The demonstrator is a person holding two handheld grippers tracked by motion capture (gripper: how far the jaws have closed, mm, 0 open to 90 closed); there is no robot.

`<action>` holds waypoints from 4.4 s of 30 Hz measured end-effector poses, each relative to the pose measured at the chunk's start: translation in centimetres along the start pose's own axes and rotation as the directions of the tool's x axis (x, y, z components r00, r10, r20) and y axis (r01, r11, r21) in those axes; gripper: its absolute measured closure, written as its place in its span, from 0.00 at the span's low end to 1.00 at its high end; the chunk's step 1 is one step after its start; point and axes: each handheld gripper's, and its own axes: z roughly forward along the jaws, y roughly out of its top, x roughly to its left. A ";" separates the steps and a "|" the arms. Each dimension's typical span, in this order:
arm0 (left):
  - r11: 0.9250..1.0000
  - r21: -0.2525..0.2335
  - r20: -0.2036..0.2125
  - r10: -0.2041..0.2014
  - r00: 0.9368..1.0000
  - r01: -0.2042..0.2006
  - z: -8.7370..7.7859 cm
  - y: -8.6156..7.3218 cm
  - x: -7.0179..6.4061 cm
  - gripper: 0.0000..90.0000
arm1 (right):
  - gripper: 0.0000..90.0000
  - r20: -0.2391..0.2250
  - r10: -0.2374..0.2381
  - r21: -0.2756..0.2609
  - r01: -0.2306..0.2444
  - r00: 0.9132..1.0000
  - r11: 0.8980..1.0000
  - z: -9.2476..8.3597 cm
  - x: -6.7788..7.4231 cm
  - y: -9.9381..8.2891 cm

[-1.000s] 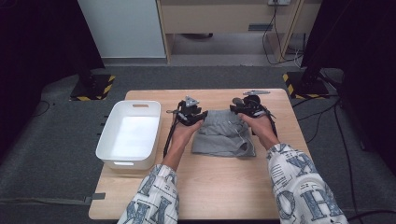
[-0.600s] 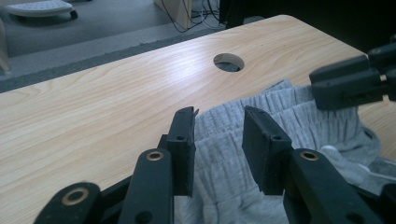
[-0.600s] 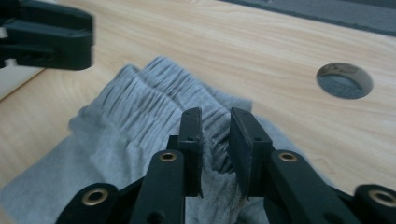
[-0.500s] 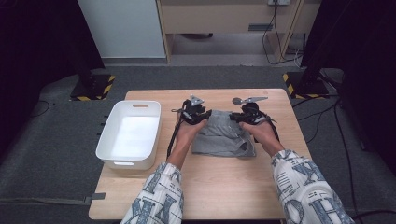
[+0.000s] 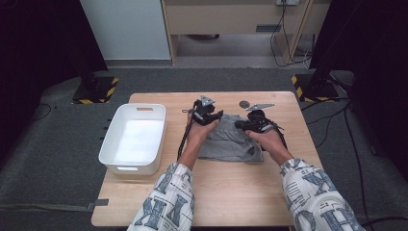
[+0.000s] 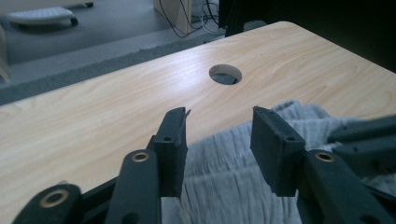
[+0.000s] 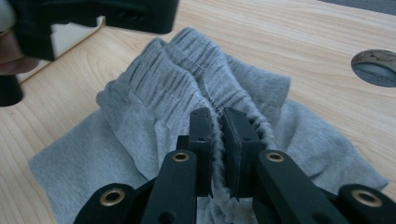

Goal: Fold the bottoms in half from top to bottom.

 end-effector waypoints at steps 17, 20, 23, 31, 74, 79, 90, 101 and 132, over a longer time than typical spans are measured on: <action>0.990 0.139 0.086 -0.047 0.995 0.034 1.2 -1.6 -0.8 0.77 | 0.95 -0.034 -0.025 0.018 0.025 0.999 1.000 -0.1 1.0 -0.9; 0.989 0.141 0.099 -0.046 0.994 0.032 1.1 -1.8 -1.1 0.89 | 0.92 -0.036 -0.025 0.015 0.025 0.999 1.000 -0.2 1.0 -0.9; 0.991 0.134 0.099 -0.041 0.994 0.028 0.8 -1.9 -1.3 0.91 | 0.86 -0.035 -0.013 -0.011 0.013 0.999 1.000 -0.6 0.9 -0.6; 0.996 0.086 0.105 -0.031 0.994 0.022 -0.5 -3.4 -2.4 0.92 | 0.70 0.017 0.024 -0.098 -0.022 1.000 0.995 -2.1 0.4 1.1; 0.999 0.046 0.154 0.014 0.988 -0.021 -6.6 -6.1 -3.7 0.69 | 0.97 0.034 -0.014 -0.014 0.015 0.999 1.000 -1.3 1.5 0.1; 1.000 -0.026 0.153 -0.011 0.988 0.015 -8.6 -5.1 -3.3 0.66 | 0.97 0.026 -0.024 -0.032 0.024 0.999 0.999 -2.2 1.7 0.2; 0.999 -0.023 0.129 -0.024 0.991 0.027 -8.6 -4.4 -2.3 0.64 | 0.97 0.005 -0.037 -0.058 0.037 0.999 0.998 -3.8 2.3 0.0; 0.999 -0.034 0.156 -0.013 0.988 0.019 -7.1 -3.4 -3.6 0.60 | 0.97 0.007 -0.063 -0.067 0.063 0.998 0.996 -4.6 2.6 -0.3; 0.997 -0.002 0.143 0.074 0.987 -0.075 -6.1 -3.7 -4.7 0.85 | 0.97 0.007 -0.120 -0.121 0.120 0.993 0.985 -8.1 3.2 0.1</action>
